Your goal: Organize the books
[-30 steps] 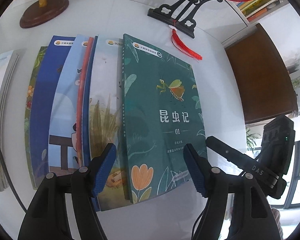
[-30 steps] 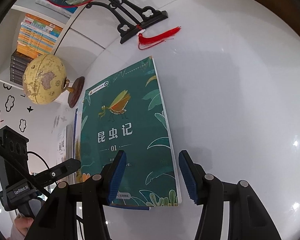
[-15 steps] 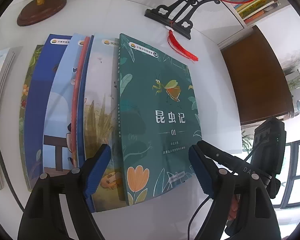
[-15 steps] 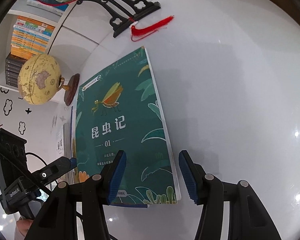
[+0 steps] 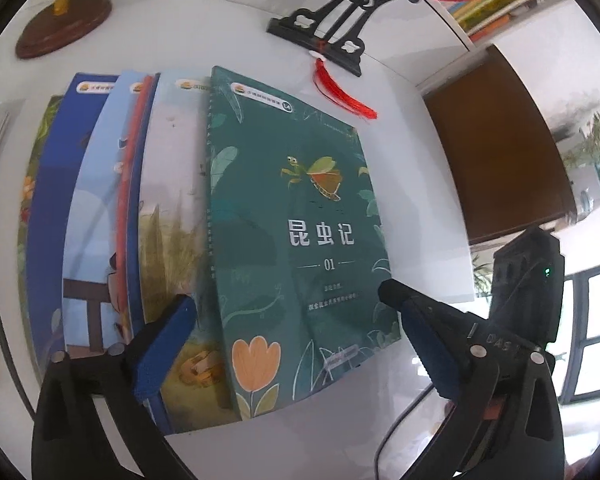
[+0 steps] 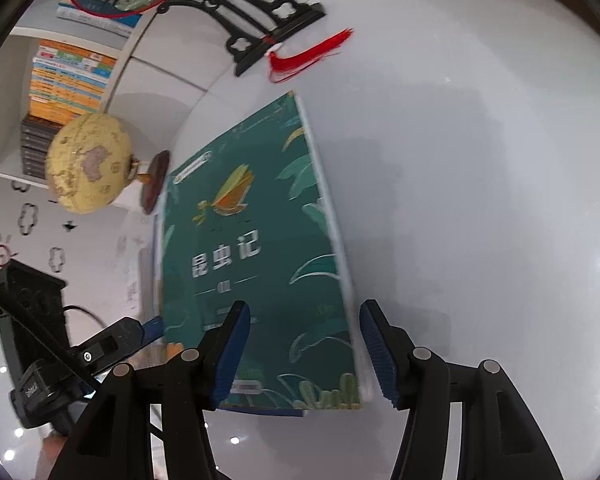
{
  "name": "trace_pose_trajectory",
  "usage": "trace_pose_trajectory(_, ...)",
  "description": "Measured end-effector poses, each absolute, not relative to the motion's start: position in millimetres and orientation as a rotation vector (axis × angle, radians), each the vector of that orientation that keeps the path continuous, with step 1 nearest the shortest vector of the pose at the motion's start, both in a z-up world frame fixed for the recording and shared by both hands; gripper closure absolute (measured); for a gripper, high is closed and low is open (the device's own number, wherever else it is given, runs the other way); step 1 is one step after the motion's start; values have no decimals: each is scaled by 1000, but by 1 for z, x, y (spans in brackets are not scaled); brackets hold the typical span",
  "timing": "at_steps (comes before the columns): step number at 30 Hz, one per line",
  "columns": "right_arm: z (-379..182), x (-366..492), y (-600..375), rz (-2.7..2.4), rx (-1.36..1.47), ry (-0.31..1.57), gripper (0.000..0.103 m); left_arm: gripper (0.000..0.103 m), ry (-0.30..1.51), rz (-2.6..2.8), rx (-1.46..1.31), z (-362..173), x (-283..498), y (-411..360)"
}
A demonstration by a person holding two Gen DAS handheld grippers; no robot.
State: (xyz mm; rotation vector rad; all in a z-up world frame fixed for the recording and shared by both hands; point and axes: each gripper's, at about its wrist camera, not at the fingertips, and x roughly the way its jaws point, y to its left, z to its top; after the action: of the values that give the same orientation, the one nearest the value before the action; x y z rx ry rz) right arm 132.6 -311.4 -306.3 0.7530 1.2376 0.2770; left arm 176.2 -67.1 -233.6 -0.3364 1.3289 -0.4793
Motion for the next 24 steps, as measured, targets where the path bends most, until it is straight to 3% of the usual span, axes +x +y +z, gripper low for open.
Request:
trace_pose_trajectory(11,-304,132,-305,282,742,1221,37,2,1324,-461,-111,-233,169,-90)
trace_pose_trajectory(24,-305,133,-304,297,741,1237,36,4,1327,-448,-170,-232,171,-88)
